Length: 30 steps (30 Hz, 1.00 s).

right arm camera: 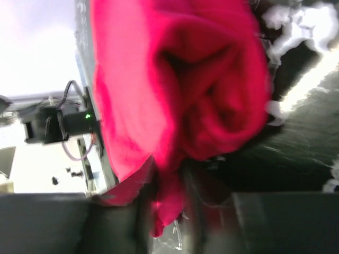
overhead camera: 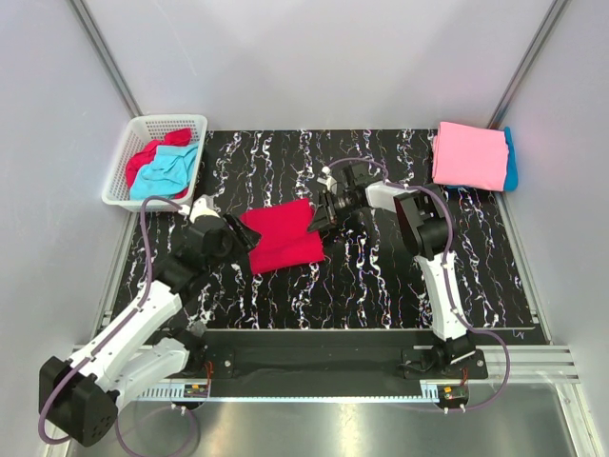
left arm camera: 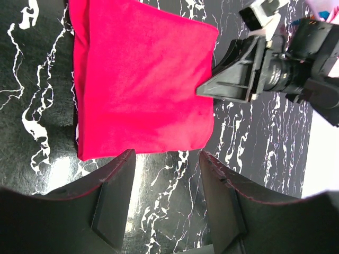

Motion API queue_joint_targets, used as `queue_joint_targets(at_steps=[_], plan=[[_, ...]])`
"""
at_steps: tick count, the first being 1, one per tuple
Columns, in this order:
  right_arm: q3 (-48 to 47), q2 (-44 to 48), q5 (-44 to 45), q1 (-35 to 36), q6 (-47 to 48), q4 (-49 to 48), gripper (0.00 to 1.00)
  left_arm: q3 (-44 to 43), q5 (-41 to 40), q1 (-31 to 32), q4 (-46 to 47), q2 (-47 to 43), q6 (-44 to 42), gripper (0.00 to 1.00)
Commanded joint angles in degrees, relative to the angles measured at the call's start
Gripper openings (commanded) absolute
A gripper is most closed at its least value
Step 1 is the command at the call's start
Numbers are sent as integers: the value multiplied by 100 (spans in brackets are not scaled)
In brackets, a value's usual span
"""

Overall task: Fold and stack the t-shirts
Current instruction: Neatly place the folded tshirt to the corner

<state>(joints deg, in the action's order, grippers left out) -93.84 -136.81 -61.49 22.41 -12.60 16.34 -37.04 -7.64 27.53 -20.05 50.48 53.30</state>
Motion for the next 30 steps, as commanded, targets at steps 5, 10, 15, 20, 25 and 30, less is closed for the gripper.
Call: queue_joint_targets(at_steps=[5, 10, 15, 20, 25, 30], plan=[[-117, -188, 462, 44, 144, 352, 0, -23, 122, -98, 72, -205, -144, 56], [-423, -100, 865, 44, 258, 563, 0, -5, 140, -142, 37, -267, -162, 57], [-1345, -82, 2016, 26, 652, 1737, 0, 3, 131, -186, -51, -328, -197, 57], [-2716, -293, 3669, -44, 1084, 3021, 0, 3, 105, -248, -113, -346, -267, 57], [-3901, -469, 4828, -229, 1444, 3674, 0, 12, 131, -292, -113, -276, -285, 57], [-4774, -592, 5832, -413, 1673, 4114, 0, -14, 166, -336, -86, -188, -320, 57]])
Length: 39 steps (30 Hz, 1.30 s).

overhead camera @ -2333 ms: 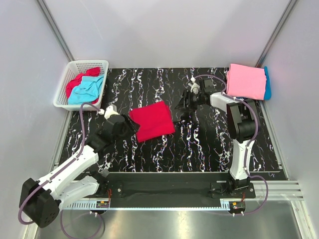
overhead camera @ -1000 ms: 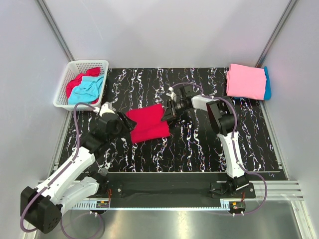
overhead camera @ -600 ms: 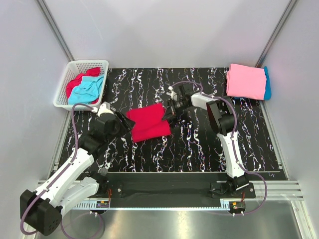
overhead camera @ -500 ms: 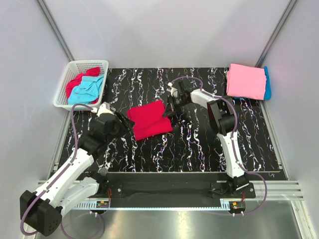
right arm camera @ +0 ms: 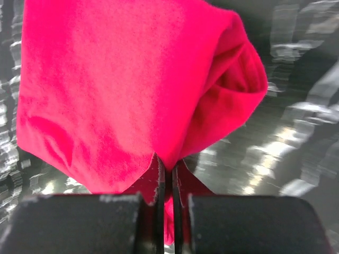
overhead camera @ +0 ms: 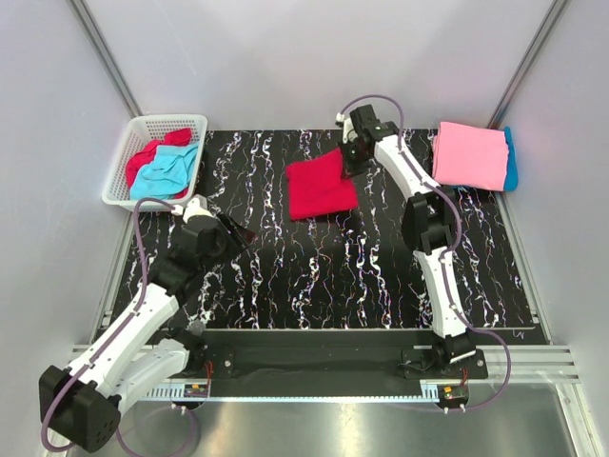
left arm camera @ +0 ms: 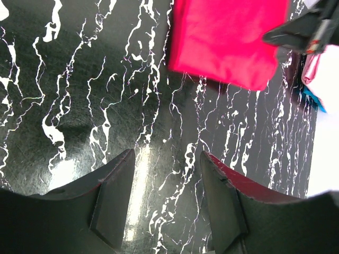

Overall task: Fold and stack the t-shirts
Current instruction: Neatly place the folded tshirt to the corner

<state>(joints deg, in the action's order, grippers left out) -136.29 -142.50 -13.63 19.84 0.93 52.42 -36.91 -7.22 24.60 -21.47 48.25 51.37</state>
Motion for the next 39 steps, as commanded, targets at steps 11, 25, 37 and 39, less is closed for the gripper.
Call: queue_joint_targets(at_steps=[11, 25, 37, 39], plan=[[-1444, 108, 3357, -963, 864, 558, 0, -80, 204, -122, 64, 123, -233, 57], [-1523, 328, 4070, -2765, 523, 137, 0, -142, 590, -140, 451, 765, -137, 57], [-2095, 38, 4421, -3346, 39, -135, 0, -80, 555, -140, 548, 967, -145, 57], [-2077, -6, 4413, -3407, 30, -215, 0, -80, 555, -140, 548, 1002, -145, 57]])
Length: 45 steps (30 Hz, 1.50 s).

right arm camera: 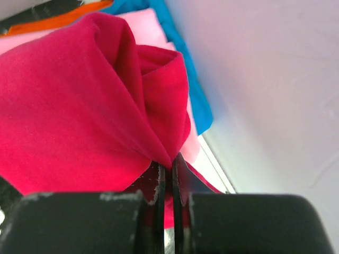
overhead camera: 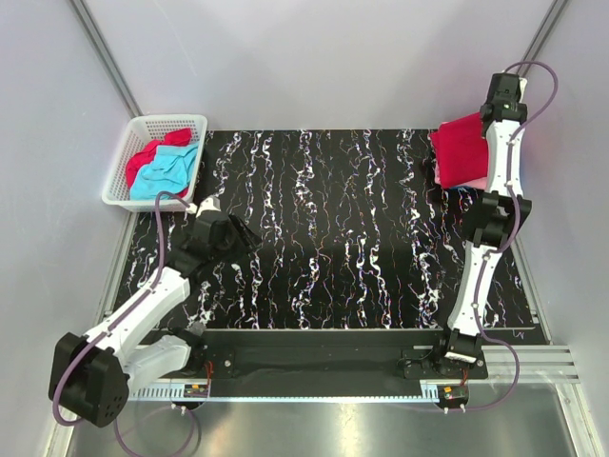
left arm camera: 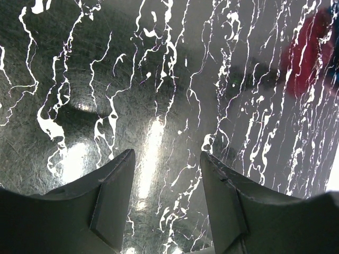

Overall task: Fold and stack the t-shirts
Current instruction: Neatly place the folded tshirt to the corner, then reset both grippers

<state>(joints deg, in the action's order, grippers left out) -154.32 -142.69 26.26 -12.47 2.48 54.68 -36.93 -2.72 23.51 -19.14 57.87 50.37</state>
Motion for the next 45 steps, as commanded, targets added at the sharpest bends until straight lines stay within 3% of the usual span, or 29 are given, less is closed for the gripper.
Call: queue_joint_targets(at_steps=[1, 15, 16, 18, 20, 24, 30, 36, 39, 40, 45], plan=[[-283, -13, 389, -220, -134, -458, 0, -78, 105, -30, 340, 75, -53, 57], [-72, -645, 713, -247, -213, -510, 0, -113, 175, -30, 498, 409, -27, 56], [-72, -663, 696, -247, -213, -502, 5, -113, 193, -30, 490, 436, -18, 56], [-63, -681, 766, -247, -213, -502, 38, -95, 219, -30, 533, 445, -27, 57], [-80, -663, 749, -247, -213, -502, 60, -87, 228, -30, 551, 436, -45, 57], [-116, -497, 810, -239, -371, -510, 80, -34, 237, -30, 577, 375, -80, 56], [217, 65, 399, -169, -459, -387, 78, -34, 141, -30, 595, 322, -255, 57], [1403, 1583, -270, 279, -521, -387, 78, -306, -351, -22, 297, 427, -695, 62], [2001, 2216, -174, 710, -486, -431, 79, -385, -606, -13, 182, 445, -914, 78], [2237, 2341, -165, 928, -477, -449, 80, -403, -659, -13, 147, 419, -967, 88], [3336, 3271, -367, 1615, -748, -589, 80, -447, -791, -13, 24, 322, -1082, 98]])
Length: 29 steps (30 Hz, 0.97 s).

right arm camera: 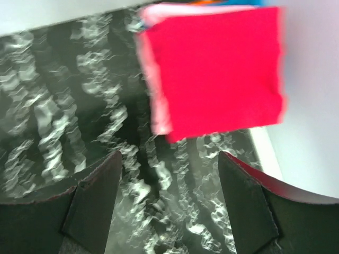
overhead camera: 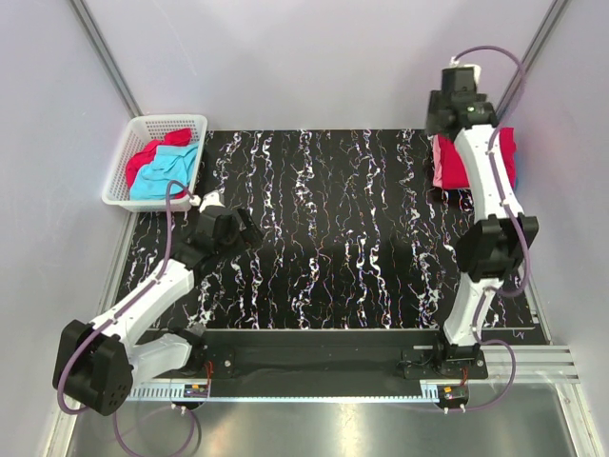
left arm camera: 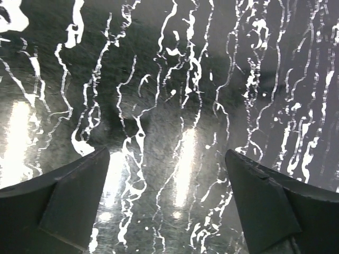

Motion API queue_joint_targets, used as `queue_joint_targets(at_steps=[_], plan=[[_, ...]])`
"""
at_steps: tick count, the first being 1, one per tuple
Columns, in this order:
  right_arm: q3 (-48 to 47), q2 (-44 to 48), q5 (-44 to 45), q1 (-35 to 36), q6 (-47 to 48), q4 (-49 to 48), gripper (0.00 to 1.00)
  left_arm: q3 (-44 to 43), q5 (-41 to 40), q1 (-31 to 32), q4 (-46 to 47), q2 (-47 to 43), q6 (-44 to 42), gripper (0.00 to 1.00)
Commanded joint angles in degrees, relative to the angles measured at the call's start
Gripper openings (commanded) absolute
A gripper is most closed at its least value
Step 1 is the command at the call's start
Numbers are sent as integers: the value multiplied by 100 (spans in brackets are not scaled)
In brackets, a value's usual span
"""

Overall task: Fold and stack the t-shirts
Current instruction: Reset both grippers

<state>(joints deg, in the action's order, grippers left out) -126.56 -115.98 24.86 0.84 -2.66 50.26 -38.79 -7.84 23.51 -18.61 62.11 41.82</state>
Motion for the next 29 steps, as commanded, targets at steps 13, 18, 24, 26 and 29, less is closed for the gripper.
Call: queue_joint_targets(at_steps=[13, 18, 24, 26, 29], plan=[[5340, 3002, -1781, 1944, -1562, -1958, 75, -665, -447, 145, -266, 381, -421, 99], [6037, 3468, -2257, 2245, -1905, -2169, 68, -823, -859, 295, -283, 530, -508, 99], [6451, 3670, -2311, 2386, -1975, -2169, 67, -1245, -1264, 435, -318, 996, -649, 99], [6521, 3671, -2284, 2403, -1976, -2178, 66, -1394, -1273, 444, -380, 1101, -693, 99], [6592, 3706, -2267, 2421, -2011, -2187, 66, -1518, -1317, 488, -477, 1225, -684, 99]])
